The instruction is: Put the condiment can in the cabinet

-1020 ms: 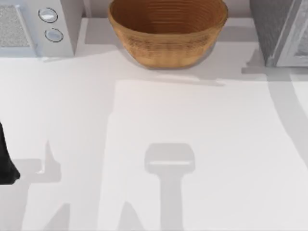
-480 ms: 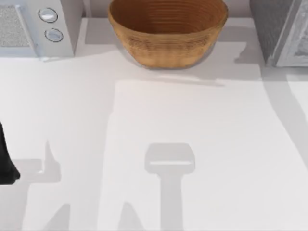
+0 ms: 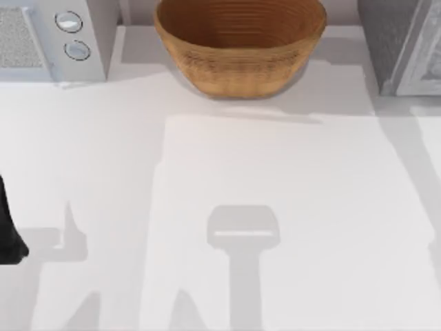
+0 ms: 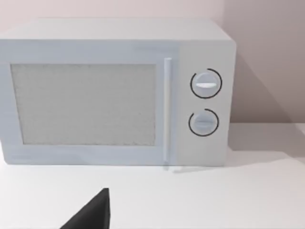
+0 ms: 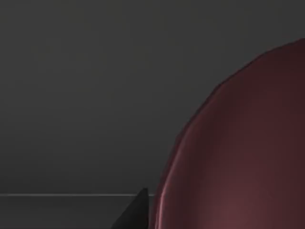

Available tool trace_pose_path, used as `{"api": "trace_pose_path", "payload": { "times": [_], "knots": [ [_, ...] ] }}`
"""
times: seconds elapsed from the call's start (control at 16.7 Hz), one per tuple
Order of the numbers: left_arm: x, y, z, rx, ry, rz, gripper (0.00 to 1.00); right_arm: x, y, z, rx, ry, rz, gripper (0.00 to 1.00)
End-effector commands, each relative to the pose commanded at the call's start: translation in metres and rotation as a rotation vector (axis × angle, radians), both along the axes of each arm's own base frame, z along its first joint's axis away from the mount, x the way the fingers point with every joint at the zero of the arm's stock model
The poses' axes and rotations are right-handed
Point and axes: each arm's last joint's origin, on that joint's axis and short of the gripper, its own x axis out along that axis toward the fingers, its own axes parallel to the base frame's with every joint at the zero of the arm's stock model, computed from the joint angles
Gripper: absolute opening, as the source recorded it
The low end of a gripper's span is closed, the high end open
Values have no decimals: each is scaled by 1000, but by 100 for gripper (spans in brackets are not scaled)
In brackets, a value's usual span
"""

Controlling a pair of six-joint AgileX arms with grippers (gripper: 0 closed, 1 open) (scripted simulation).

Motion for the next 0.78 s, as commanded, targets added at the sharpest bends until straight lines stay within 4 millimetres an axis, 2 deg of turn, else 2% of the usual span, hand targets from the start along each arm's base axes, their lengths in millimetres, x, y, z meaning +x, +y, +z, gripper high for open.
{"api": "trace_pose_path", "payload": {
  "times": [0.18,0.3,0.42,0.66,0.78],
  "knots": [
    [0,0,0,0,0,0,100,55,1,-16,-1,19,10,0],
    [0,0,0,0,0,0,100,74,-1,-20,0,11,10,0],
    [0,0,0,0,0,0,100,82,-4,-22,1,6,6,0],
    [0,0,0,0,0,0,100,82,-4,-22,0,6,6,0],
    [0,0,0,0,0,0,100,82,-4,-22,0,6,6,15]
  ]
}}
